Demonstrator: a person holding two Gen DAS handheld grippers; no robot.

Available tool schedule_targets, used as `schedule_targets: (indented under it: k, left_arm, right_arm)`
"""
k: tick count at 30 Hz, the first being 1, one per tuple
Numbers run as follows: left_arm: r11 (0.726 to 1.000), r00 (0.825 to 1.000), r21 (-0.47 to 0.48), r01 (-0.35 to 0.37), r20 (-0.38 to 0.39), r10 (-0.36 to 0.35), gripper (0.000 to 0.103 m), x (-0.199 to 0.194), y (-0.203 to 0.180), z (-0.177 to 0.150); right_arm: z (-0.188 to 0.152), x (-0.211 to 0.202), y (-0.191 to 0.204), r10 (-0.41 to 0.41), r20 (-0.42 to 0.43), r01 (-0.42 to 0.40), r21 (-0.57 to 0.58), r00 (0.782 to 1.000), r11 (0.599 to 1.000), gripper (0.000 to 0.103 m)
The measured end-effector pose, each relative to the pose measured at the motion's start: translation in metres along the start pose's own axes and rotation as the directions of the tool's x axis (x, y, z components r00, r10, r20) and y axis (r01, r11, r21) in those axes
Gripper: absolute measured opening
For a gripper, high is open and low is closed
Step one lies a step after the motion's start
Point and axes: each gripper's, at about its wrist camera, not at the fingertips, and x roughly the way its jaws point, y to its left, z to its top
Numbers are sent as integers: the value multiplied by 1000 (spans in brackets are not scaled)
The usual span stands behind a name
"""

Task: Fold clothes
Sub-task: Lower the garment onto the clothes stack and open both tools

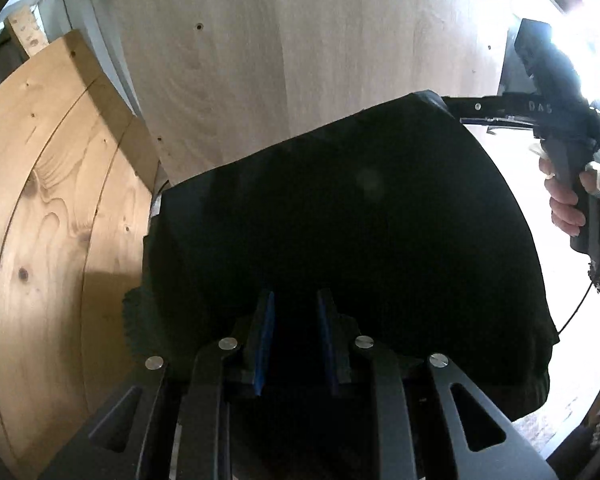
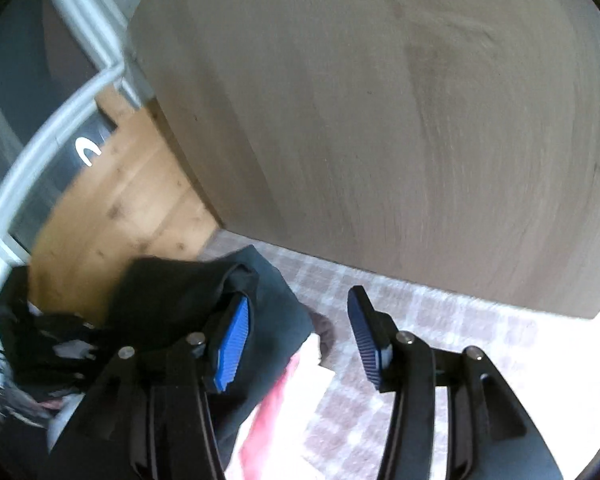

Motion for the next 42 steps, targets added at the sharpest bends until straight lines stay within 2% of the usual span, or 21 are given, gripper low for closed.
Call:
schedule_targets:
  k: [1,2,6,8,10,12,13,14,16,18,21,25,28,33,35,37,42]
  left_arm:
    - [1000,1000,-2,4,2,-4,22,0,0,0]
    - [1000,1000,0,7,3,-7,23,-1,0,-1]
    - [1000,1000,2,6,0,-6,24,2,3,-4]
    - [1000,1000,-7,10,1,-10,26,2,4,-5]
    - [1000,1000,-14,11,4,-11,27,1,5,-6]
    - [1000,1000,-22,3,10,-3,28,-1,4,-6]
    - [1000,1000,-28,-3,13,3,29,-2,4,-7]
    - [999,1000,-32,-12,14,12,30,-4,3,-7]
    - [998,999,-42,-36,14,36,36,-9,-1,-10]
    - [997,998,-50,-56,22,57,52,-16,-5,-14]
    - [996,996,-67,-65,54,69,56,-33,-11,-24]
    - [993,993,-85,-78,80,85,60,-53,-19,-44]
    - [991,991,-103,-88,96,98,62,-72,-26,-65]
    - [986,981,-117,-117,142,134,70,-108,-43,-93]
    - [984,976,-126,-124,163,143,73,-121,-51,-101]
    - [984,974,-134,-118,180,141,74,-133,-57,-109]
    - [983,968,-147,-108,208,138,75,-154,-71,-128]
  right_arm:
    - [2,-1,-4,3,-4,-3,11,1000,1000,47]
    - [4,-2,-2,-29,-8,29,-9,1000,1000,47]
    - [0,-8,23,-112,11,112,-135,994,984,47]
    - [-6,-11,42,-198,13,195,-256,980,947,47]
    - [-15,-16,61,-306,41,299,-374,951,878,47]
    - [-22,-26,75,-376,86,377,-410,923,831,47]
    - [-24,-35,81,-385,116,398,-400,916,826,47]
    - [-28,-46,88,-376,145,402,-391,915,828,49]
    - [-41,-60,110,-292,169,336,-391,941,857,49]
    - [-59,-63,130,-207,142,247,-403,968,881,49]
    - [-87,-44,150,-182,79,198,-425,980,883,49]
    - [-123,-2,158,-276,-48,225,-452,960,863,49]
    - [-146,-12,161,-324,-76,252,-473,943,844,49]
    - [-162,-75,167,-322,-23,284,-418,946,863,50]
    - [-170,-101,169,-332,11,310,-390,943,867,57]
    - [-181,-128,167,-340,37,330,-356,940,874,58]
    - [-200,-158,164,-343,71,349,-266,937,899,58]
